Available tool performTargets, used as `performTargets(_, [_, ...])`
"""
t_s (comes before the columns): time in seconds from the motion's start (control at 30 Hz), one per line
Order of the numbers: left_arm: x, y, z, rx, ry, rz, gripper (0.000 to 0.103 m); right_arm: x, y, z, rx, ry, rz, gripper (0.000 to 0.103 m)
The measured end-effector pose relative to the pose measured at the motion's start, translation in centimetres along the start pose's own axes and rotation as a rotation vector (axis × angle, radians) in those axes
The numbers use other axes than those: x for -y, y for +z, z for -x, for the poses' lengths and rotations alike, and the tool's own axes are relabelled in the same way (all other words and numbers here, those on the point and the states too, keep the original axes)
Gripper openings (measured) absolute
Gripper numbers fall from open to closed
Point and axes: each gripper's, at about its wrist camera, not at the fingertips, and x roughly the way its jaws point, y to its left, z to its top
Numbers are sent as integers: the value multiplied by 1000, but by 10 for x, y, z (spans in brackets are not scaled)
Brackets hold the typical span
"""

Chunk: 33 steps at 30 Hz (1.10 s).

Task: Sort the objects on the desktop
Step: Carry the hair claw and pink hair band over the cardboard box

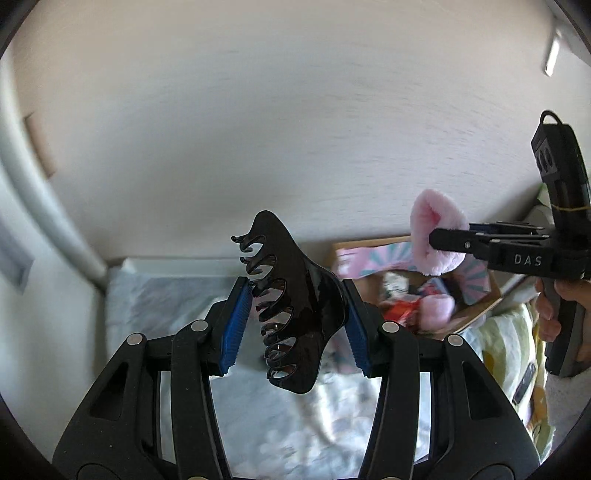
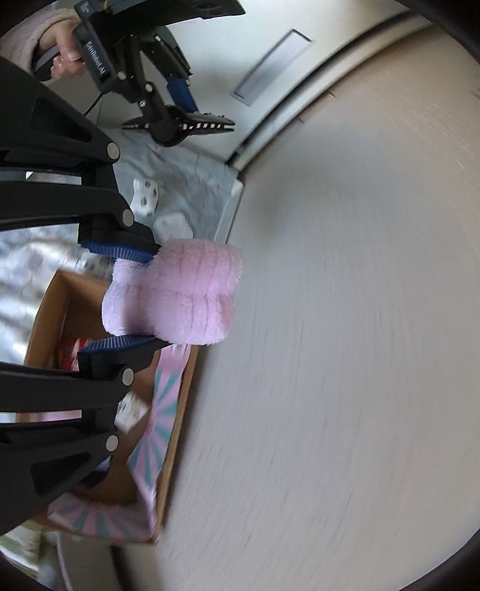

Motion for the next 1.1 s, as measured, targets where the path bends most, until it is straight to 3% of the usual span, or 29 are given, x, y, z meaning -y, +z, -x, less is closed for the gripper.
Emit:
performTargets(0.33, [86, 22, -44, -36, -92, -134, 45, 84, -33, 31, 9, -70, -118, 33])
performTargets(0.63, [149, 23, -96, -114, -130, -193, 45, 142, -61, 26, -46, -120, -157, 33])
performTargets(0.77, [167, 18, -126, -160, -113, -228, 45, 161, -71, 19, -75, -134, -156, 33])
performTargets(1.1, [183, 11, -150, -214, -105, -228, 45, 186, -78, 1, -127, -124, -151, 33])
